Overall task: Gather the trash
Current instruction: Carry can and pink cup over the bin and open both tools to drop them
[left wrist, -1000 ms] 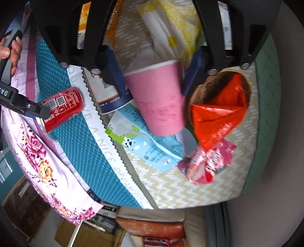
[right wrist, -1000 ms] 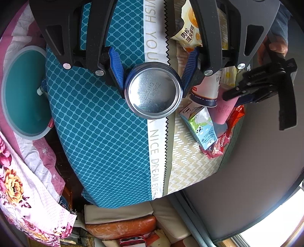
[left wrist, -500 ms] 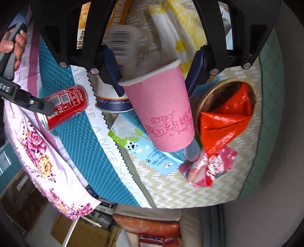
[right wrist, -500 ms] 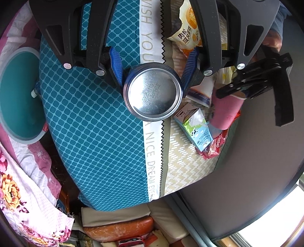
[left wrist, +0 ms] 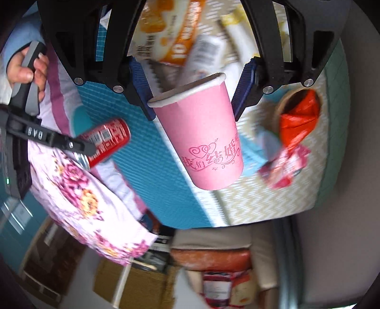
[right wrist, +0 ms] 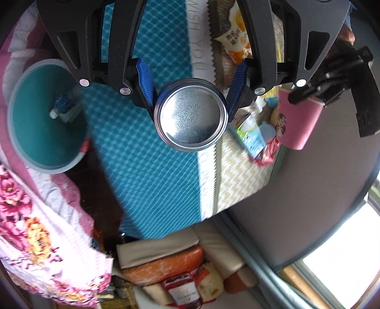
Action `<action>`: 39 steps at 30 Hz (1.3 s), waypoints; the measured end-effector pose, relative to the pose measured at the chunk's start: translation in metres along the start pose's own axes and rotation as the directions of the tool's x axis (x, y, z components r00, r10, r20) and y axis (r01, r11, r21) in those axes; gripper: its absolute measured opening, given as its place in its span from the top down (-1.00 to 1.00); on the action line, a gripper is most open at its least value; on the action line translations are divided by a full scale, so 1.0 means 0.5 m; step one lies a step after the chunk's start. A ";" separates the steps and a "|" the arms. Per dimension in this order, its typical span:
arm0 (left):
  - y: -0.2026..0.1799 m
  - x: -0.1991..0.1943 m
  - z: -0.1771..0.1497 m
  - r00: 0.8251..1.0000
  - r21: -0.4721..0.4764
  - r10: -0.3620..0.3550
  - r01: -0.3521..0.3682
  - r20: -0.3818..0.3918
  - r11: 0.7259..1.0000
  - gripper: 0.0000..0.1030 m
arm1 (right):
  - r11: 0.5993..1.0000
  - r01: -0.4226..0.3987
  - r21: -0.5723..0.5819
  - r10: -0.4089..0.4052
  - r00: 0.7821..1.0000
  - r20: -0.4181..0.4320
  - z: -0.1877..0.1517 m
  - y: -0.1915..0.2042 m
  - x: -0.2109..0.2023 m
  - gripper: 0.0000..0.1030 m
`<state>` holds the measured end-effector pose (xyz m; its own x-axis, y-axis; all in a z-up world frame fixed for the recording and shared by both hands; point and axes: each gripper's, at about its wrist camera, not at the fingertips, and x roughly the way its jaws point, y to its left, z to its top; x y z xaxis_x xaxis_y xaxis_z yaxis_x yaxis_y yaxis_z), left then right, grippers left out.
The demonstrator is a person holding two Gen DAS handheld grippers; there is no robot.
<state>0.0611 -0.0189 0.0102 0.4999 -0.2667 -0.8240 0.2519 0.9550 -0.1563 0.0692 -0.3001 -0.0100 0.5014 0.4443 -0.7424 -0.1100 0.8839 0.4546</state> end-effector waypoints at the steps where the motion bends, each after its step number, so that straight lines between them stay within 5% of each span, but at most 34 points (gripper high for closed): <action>1: -0.026 0.009 0.005 1.000 0.028 -0.013 0.013 -0.002 1.000 -0.27 | 1.000 0.017 0.009 -0.017 1.000 0.019 0.003 -0.019 -0.020 -0.02; 11: -0.278 0.123 0.040 0.984 0.206 -0.161 0.174 -0.077 0.963 -0.27 | 0.973 0.155 0.169 -0.177 0.976 0.125 -0.003 -0.225 -0.148 -0.02; 19: -0.466 0.244 0.034 0.968 0.344 -0.160 0.220 -0.195 0.913 -0.28 | 0.935 0.195 0.296 -0.242 0.962 0.130 -0.033 -0.372 -0.186 -0.02; 27: -0.546 0.338 0.026 0.954 0.390 -0.119 0.224 -0.275 0.893 -0.41 | 0.914 0.220 0.340 -0.264 0.961 0.087 -0.054 -0.447 -0.168 -0.02; 39: -0.539 0.359 0.028 0.956 0.361 -0.083 0.185 -0.282 0.914 -0.54 | 0.913 0.220 0.344 -0.251 0.967 0.047 -0.060 -0.468 -0.134 -0.02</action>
<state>0.0944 -0.3259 -0.0882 0.2238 -0.2974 -0.9282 0.6222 0.7766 -0.0988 0.0357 -0.5323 -0.0813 0.5527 0.2005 -0.8089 0.3058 0.8541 0.4207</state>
